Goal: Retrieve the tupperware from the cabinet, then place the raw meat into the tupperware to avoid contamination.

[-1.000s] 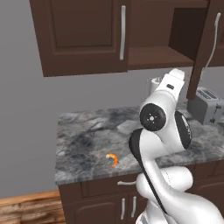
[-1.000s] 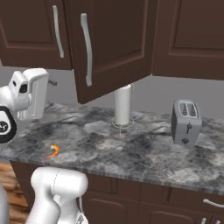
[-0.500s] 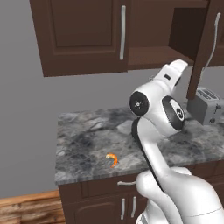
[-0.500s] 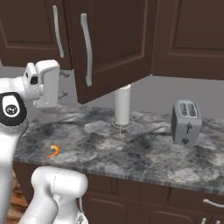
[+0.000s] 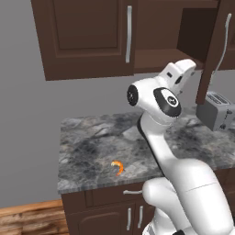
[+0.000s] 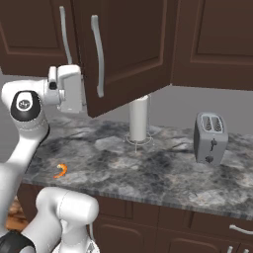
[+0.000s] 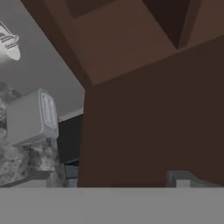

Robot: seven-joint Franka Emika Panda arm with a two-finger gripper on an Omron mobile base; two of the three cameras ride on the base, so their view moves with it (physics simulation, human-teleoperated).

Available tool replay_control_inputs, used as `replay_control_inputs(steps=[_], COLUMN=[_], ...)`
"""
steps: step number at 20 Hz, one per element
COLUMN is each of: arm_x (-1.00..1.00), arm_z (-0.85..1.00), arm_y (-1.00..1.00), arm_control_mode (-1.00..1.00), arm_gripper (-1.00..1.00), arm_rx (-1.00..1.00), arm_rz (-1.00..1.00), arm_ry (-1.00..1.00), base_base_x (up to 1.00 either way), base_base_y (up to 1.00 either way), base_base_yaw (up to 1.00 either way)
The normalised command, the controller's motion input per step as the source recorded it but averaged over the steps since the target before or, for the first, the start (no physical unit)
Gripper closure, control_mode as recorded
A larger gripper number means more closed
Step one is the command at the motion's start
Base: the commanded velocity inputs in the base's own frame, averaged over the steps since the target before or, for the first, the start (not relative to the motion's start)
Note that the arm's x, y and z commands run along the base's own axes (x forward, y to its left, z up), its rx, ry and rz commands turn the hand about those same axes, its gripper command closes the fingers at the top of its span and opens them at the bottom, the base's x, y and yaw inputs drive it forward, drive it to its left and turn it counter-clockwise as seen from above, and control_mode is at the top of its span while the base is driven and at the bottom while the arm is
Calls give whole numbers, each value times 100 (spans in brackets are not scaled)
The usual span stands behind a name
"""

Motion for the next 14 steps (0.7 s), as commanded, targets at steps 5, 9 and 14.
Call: replay_control_inputs(steps=[5,9,14], arm_x=[1,-4,-7], arm_z=[0,0,0], arm_y=[-69,-89,-100], arm_control_mode=[-100,-100,-100], arm_gripper=[-100,-100,-100], arm_rx=[0,3,8], arm_rz=[-15,-5,0], arm_ry=[-3,-7,-10], base_base_x=[0,0,0], base_base_y=[0,0,0], base_base_yaw=[0,0,0])
